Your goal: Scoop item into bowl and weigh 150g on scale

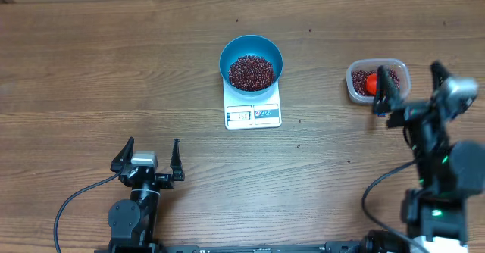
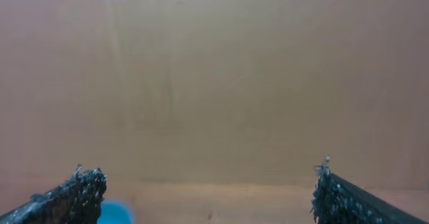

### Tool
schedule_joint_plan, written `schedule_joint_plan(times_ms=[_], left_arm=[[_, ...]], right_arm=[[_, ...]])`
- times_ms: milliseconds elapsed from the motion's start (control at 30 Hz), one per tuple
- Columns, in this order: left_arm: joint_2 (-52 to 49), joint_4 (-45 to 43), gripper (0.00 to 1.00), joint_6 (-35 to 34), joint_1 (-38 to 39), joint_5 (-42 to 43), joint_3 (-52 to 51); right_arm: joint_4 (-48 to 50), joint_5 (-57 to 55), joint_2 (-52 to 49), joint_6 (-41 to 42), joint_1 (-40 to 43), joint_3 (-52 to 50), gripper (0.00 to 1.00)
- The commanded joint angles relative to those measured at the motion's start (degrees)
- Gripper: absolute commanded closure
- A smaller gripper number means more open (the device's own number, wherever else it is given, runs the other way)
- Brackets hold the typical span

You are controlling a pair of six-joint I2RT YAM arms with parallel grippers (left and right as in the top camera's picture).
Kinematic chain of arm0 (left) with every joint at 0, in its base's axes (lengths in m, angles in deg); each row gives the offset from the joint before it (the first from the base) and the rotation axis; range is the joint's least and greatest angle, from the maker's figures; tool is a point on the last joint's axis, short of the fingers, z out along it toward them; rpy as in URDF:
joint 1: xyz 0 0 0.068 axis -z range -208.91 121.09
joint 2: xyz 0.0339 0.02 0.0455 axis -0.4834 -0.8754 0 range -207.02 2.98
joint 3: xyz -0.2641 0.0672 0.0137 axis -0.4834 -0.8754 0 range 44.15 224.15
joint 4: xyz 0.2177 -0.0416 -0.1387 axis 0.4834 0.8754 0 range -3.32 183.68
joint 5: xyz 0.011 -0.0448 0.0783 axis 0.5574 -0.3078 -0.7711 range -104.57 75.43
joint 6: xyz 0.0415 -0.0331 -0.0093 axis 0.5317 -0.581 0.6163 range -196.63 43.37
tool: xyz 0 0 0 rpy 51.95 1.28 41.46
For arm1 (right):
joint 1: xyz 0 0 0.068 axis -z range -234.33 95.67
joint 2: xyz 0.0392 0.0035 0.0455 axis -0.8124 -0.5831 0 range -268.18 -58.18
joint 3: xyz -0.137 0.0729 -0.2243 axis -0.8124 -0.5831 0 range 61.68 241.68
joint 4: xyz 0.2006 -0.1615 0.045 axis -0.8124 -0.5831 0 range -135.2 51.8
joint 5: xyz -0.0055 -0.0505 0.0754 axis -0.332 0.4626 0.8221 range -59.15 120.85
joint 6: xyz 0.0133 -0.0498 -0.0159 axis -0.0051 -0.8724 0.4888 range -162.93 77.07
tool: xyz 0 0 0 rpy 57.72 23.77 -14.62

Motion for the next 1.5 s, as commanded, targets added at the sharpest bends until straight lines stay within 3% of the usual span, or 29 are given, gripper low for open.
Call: schedule_joint_plan(times_ms=[0,200,467,967,1233,1467], left_arm=[[0.52,0.11,0.00,-0.22,-0.35,-0.15,-0.22],[0.52,0.11,0.00,-0.22,-0.35,-0.17,-0.20],[0.50,0.11,0.00,-0.22,-0.35,-0.15,-0.22],[0.50,0.11,0.01,-0.22,-0.35,-0.15,-0.20],[0.52,0.11,0.00,-0.22,-0.35,-0.17,-0.20],[0.50,0.11,0.00,-0.22,-0.35,-0.15,-0.22]], right_arm=[[7.87,2.47,3.87,2.23,0.04,-8.81,0.00],[14.58,1.92,9.64,2.21,0.04,-20.55,0.00],[14.21,-2.56,18.14,2.16,0.15,-29.79,0.00],[-17.38,-6.99,37.70,2.16,-0.04,-29.59,0.00],[-17.25,-6.40,37.59,-8.52,-4.50,-29.62,0.00],[-17.33,-6.16,37.59,-8.46,-5.44,-29.62,0.00]])
